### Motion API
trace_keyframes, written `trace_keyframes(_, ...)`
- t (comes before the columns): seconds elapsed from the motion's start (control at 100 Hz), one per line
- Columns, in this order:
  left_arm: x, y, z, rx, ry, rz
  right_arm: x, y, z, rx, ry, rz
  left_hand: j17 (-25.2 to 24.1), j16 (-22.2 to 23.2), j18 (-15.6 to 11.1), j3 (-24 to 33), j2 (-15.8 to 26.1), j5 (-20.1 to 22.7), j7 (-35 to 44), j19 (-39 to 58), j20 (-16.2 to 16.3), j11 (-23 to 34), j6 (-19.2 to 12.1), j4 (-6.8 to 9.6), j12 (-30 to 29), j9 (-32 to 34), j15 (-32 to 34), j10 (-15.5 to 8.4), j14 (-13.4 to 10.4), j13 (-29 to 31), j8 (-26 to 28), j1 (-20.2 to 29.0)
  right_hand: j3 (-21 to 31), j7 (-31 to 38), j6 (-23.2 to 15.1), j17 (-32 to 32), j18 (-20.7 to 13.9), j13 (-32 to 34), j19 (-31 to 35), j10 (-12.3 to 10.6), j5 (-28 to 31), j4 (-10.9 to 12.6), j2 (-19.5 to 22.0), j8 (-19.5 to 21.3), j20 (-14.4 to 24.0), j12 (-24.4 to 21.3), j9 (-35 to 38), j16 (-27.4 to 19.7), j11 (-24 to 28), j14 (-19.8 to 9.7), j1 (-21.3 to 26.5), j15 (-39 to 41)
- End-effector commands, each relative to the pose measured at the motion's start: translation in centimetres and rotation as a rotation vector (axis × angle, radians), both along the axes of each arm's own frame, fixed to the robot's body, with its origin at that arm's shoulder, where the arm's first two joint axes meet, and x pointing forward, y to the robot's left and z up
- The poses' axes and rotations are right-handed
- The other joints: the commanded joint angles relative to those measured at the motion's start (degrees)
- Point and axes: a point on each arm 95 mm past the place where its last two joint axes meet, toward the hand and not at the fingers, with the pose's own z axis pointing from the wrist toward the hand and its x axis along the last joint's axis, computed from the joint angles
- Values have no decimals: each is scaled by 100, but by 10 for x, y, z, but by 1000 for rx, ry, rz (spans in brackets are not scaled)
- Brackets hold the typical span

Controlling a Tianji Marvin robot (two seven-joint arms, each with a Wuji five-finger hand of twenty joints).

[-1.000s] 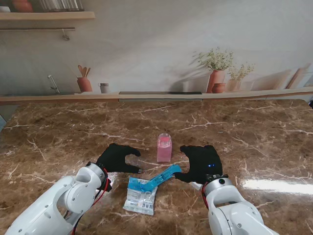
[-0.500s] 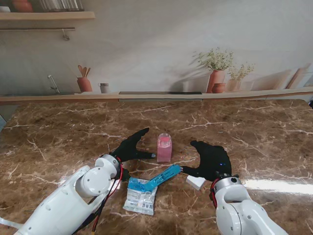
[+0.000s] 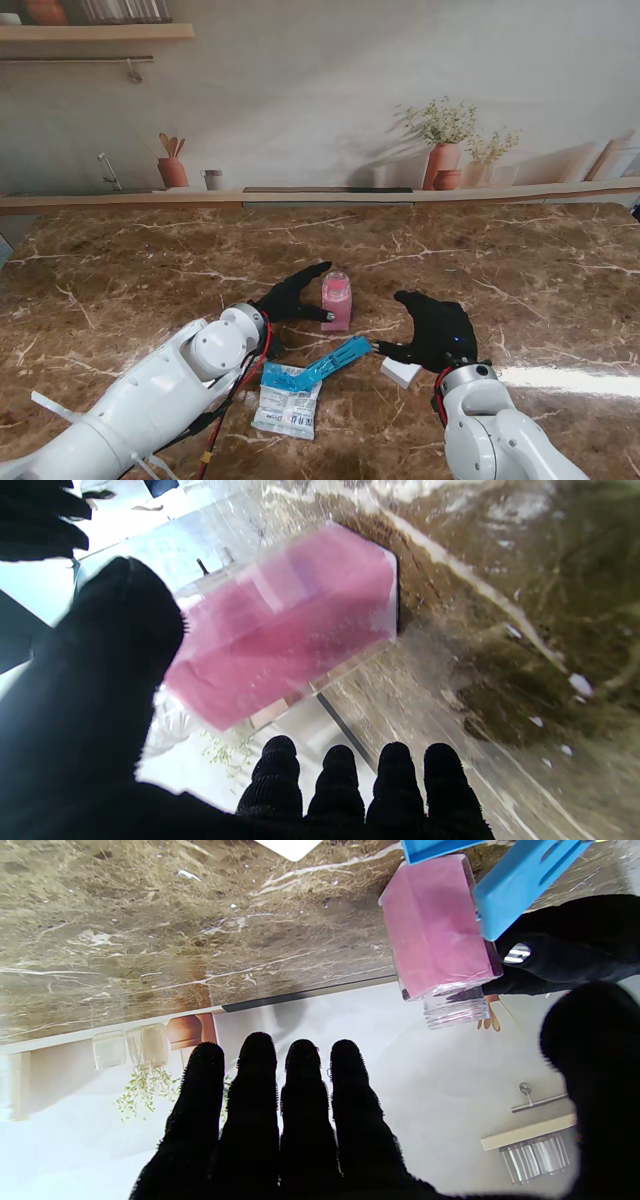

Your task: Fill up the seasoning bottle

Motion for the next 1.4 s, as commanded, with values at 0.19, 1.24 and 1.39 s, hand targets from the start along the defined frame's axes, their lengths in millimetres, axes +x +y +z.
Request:
trace_keyframes(0.19, 10, -14, -4, -9, 38, -31, -2, -4, -12, -3, 49, -11, -91, 271, -48, 229, -284, -240, 429, -297, 322, -147, -542, -151, 89, -184, -142, -98, 63, -254, 1046, -56, 44, 67, -125, -82, 79, -222, 41, -70, -6, 222, -108, -58, -125, -13, 68, -80, 58, -35, 25, 22)
trace_keyframes(1.24, 7, -7, 8, -244, -111, 161, 0, -6, -21, -48, 102, -56, -89, 1758, 372, 1577, 31, 3142, 6792, 2663, 1954, 1567, -1163, -520, 2690, 5339, 1832, -224, 332, 2718, 5379, 1615, -43, 194, -278, 6, 22, 52, 88, -157, 223, 228, -82, -75, -108, 141, 430, -10, 118, -138, 292, 54)
trace_keyframes(1.39, 9, -3, 8, -238, -112, 175, 1, -4, -23, -49, 106, -54, -25, 2439, 269, 1576, -128, 2878, 6646, 3443, 1435, 1861, -1129, -419, 4260, 5351, 2445, -193, 634, 3037, 5260, 1940, -56, 199, -334, 12, 15, 54, 88, -180, 252, 238, -80, -88, -123, 138, 463, -20, 114, -153, 341, 43)
